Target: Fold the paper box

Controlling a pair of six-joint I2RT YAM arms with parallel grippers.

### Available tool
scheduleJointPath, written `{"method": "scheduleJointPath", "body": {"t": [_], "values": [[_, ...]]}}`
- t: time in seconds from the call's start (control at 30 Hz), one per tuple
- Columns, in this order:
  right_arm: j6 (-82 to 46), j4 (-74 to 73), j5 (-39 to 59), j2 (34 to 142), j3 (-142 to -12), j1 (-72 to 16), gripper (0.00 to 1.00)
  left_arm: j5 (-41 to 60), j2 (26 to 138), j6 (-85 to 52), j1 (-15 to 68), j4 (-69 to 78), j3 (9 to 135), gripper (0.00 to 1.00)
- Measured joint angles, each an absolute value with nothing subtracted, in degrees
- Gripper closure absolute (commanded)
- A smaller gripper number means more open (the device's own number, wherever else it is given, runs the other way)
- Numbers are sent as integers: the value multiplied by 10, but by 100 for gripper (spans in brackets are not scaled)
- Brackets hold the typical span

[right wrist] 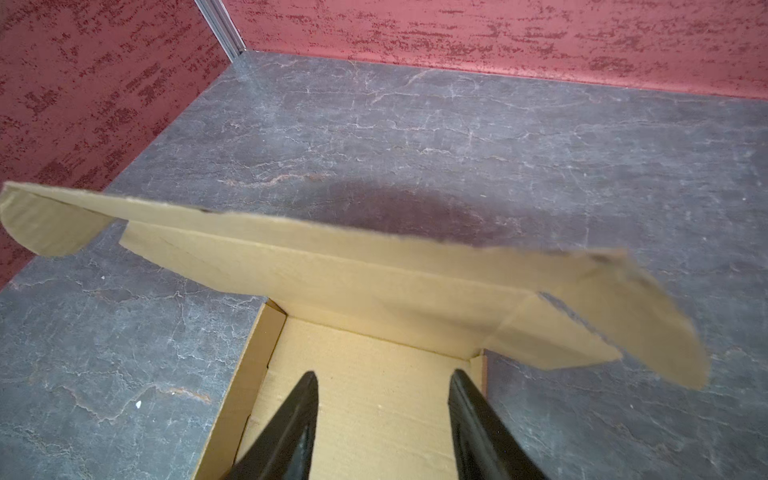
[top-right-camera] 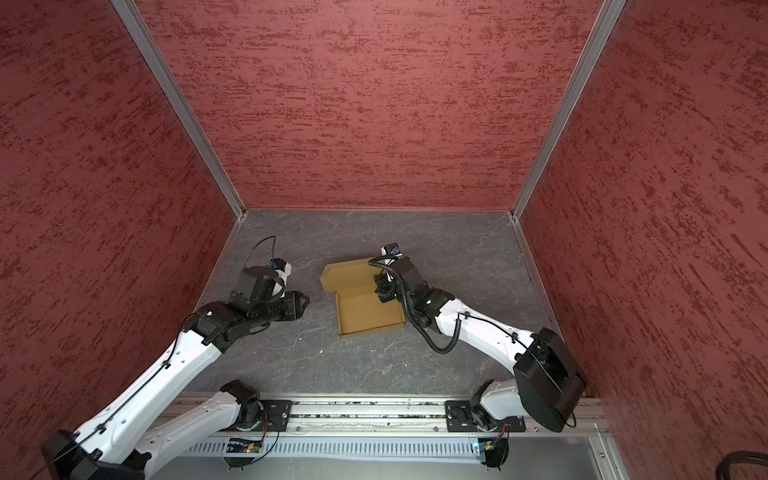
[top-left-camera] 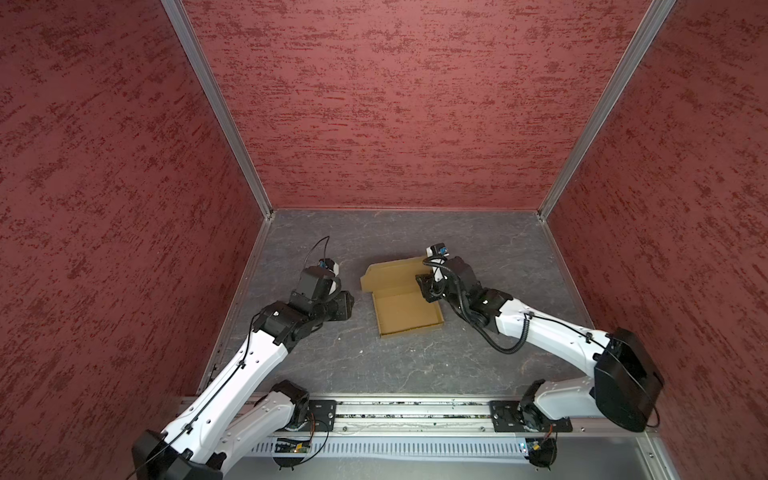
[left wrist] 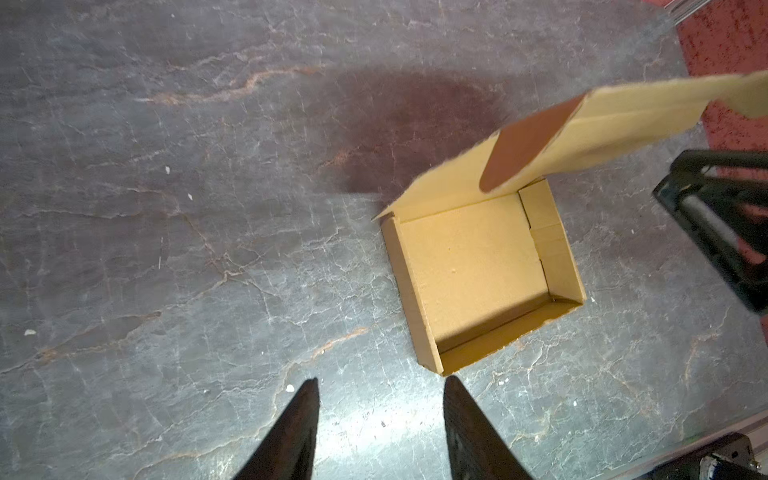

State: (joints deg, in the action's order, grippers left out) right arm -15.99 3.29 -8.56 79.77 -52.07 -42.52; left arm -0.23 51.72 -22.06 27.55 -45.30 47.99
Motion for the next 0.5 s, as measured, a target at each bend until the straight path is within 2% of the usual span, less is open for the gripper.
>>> {"method": "scheduleJointPath", "body": {"t": [0.27, 0.5], "values": [[-158, 34, -80, 813, -538, -425, 48, -31, 564, -218, 322, -370, 453, 50], [-158, 34, -77, 813, -538, -425, 48, -67, 635, -188, 323, -284, 453, 50]]}}
